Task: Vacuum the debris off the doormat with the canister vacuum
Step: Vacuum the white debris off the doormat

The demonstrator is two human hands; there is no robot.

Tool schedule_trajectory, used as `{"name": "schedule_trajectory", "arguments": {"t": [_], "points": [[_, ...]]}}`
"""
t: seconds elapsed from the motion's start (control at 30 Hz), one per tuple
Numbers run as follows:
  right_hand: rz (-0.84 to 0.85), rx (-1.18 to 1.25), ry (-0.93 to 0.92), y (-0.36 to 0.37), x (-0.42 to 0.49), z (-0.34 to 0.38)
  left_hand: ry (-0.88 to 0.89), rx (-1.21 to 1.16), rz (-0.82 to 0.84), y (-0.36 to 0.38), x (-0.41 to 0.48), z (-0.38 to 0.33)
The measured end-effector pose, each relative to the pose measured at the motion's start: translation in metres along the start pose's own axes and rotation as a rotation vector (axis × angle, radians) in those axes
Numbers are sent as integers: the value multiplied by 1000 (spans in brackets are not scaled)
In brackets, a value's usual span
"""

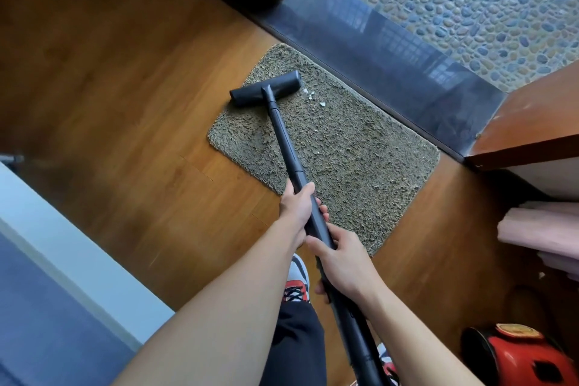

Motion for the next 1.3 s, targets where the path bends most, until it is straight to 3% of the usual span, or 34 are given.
{"name": "schedule_trajectory", "arguments": {"t": [0.33, 0.83, 1.3], "points": [[51, -82, -33, -18, -11, 2, 3, -42, -48, -1, -15, 13], [2, 93, 118, -83, -96, -109, -23, 115, 49, 43, -101, 138], [-57, 130, 107, -94, -38, -75, 6, 126, 80, 86, -69, 78]]}}
Point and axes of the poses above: each hand's wrist, its own x-axis towards the middle knuckle, its own y-axis out of the palm, z = x × y, the point moved 6 cm from there along x, towards the middle knuckle, and after that the axes turned 12 degrees about -z, right-handed, at the moved point
